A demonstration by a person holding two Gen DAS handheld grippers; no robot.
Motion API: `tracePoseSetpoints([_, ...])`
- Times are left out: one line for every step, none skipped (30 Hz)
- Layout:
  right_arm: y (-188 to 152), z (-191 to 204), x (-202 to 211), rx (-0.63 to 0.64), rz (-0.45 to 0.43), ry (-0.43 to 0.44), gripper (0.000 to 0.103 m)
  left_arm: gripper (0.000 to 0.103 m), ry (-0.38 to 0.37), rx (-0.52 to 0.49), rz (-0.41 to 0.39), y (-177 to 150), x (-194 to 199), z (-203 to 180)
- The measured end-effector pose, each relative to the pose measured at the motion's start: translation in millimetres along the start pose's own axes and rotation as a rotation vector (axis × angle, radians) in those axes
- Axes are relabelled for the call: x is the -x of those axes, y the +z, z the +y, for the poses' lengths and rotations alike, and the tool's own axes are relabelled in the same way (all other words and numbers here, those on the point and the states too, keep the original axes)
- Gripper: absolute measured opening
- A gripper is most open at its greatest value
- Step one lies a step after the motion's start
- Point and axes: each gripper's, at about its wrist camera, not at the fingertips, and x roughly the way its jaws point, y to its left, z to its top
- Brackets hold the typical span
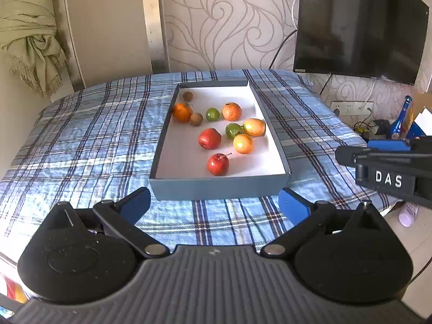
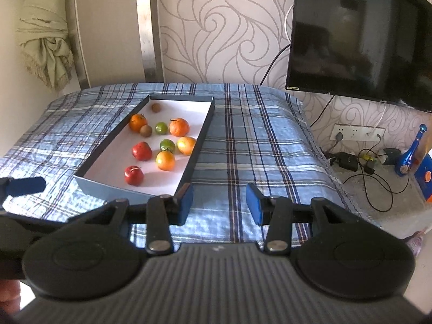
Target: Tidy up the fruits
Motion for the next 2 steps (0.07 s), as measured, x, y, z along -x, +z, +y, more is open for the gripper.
tracePoseSetpoints([-0.4,-1.0,-0.1,-0.003,0.001,-0.001,0.046,0.102,-0.001,-0.004,-0.003,-0.7,0.0,-1.7])
tracePoseSetpoints([-0.3,-2.3,-0.3,-0.007,0.004,-0.001,0.046,0.103,-0.005,-0.012,-0.005,-0.7,0.6,-3.6])
